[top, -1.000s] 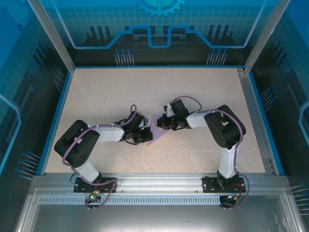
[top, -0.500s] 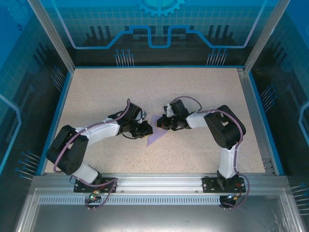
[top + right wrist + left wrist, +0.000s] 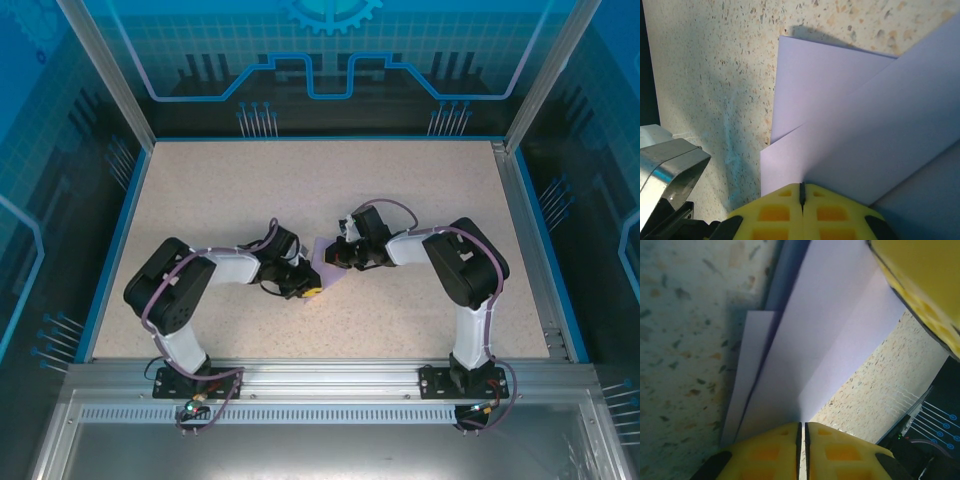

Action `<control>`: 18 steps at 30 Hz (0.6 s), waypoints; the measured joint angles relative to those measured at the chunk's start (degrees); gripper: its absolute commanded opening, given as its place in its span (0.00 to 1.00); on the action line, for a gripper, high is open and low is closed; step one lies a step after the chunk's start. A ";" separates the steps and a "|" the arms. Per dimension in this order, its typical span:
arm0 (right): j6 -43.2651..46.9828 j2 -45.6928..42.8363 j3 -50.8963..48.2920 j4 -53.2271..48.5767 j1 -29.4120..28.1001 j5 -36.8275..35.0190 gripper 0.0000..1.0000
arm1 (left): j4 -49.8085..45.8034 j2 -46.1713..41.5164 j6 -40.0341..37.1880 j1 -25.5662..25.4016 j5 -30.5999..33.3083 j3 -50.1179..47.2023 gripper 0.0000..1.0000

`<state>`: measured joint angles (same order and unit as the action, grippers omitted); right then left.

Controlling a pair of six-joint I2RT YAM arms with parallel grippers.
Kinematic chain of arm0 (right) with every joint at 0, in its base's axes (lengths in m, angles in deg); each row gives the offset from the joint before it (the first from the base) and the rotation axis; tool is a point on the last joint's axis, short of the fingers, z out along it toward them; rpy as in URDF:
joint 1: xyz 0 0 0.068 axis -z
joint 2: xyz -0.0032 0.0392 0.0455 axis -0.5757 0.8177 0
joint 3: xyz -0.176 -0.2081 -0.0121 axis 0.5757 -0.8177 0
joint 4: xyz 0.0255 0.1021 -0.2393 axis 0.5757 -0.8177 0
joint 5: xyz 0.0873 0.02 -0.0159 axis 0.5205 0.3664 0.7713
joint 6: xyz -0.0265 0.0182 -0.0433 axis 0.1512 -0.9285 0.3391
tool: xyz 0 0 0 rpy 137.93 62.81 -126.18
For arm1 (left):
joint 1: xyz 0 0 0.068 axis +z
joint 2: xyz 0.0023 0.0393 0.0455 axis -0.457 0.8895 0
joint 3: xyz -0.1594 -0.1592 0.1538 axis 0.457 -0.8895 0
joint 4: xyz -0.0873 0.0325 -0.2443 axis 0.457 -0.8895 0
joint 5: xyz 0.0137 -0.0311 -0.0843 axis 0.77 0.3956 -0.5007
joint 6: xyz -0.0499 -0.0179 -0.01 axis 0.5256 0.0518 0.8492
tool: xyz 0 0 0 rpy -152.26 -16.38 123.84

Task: Fold a paper plane with a square sheet of paper (pick it up from the middle)
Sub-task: Fourth fold the wing at the center of the table.

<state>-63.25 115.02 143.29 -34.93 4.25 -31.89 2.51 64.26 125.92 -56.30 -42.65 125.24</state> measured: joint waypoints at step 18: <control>0.42 0.02 0.02 -0.13 0.00 -0.07 0.04 | -0.11 -4.50 -3.30 1.60 1.16 -5.01 0.10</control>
<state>-62.83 115.05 143.32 -35.06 4.25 -31.96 2.40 59.76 122.62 -54.70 -41.49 120.23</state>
